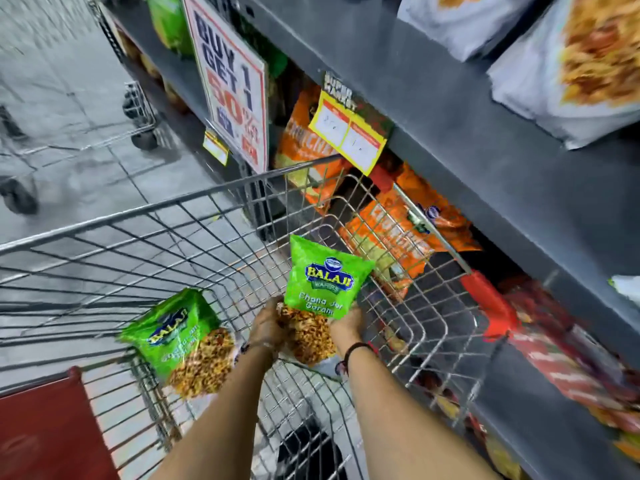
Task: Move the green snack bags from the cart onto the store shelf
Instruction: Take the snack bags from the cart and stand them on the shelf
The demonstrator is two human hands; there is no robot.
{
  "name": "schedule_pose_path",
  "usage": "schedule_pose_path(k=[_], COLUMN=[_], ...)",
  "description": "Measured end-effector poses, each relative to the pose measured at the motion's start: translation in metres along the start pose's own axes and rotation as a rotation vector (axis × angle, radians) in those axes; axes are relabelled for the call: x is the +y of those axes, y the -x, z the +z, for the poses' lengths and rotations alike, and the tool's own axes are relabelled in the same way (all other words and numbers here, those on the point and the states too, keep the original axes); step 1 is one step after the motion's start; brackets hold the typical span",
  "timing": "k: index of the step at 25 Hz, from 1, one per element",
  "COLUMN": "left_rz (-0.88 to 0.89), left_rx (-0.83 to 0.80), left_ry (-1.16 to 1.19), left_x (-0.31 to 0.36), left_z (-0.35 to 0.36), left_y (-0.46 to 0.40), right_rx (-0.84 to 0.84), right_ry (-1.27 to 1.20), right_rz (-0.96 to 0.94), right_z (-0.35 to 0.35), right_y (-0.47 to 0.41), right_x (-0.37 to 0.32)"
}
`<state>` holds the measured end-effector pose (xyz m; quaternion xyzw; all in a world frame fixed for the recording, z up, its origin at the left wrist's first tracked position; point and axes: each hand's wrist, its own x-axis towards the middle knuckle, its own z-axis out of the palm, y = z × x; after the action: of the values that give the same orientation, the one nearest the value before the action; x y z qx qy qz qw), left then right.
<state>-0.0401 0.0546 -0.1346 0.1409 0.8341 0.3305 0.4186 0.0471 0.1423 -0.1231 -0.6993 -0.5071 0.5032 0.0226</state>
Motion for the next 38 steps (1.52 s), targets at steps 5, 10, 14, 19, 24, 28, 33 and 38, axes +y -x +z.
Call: schedule_pose_path(k=[5,10,14,19,24,28,33,38], left_rz=[0.155,0.432,0.685,0.908,1.151,1.128,1.046,0.942], left_rx=[0.148,0.237,0.177,0.172,-0.049,-0.192,-0.309,-0.333], left_ry=[0.132,0.102,0.160,0.069,0.045,-0.051,-0.178,-0.210], left_x=[0.051,0.118,0.177,0.229,0.318,0.339,0.339,0.321], left_z=[-0.031,-0.077,-0.097,-0.091,0.004,0.087,0.165,0.203], left_y=[0.063,0.134,0.196,0.248,0.337,0.372,0.371,0.344], right_rx=[-0.006,0.017,0.116,0.232,0.499,0.657,0.701,0.678], right_ry=[0.059,-0.013,-0.101,-0.004,-0.086,-0.153,-0.158,-0.171], right_rz=[-0.226,-0.519,-0.757,-0.800,-0.789,-0.672,-0.541,-0.447], right_z=[-0.049,-0.114,-0.189,-0.260,-0.414,-0.484,-0.515,-0.502], right_y=[0.065,0.152,0.218,0.255,0.290,0.287,0.253,0.209], right_x=[-0.035,-0.077,-0.097,-0.105,-0.055,0.002,0.045,0.063])
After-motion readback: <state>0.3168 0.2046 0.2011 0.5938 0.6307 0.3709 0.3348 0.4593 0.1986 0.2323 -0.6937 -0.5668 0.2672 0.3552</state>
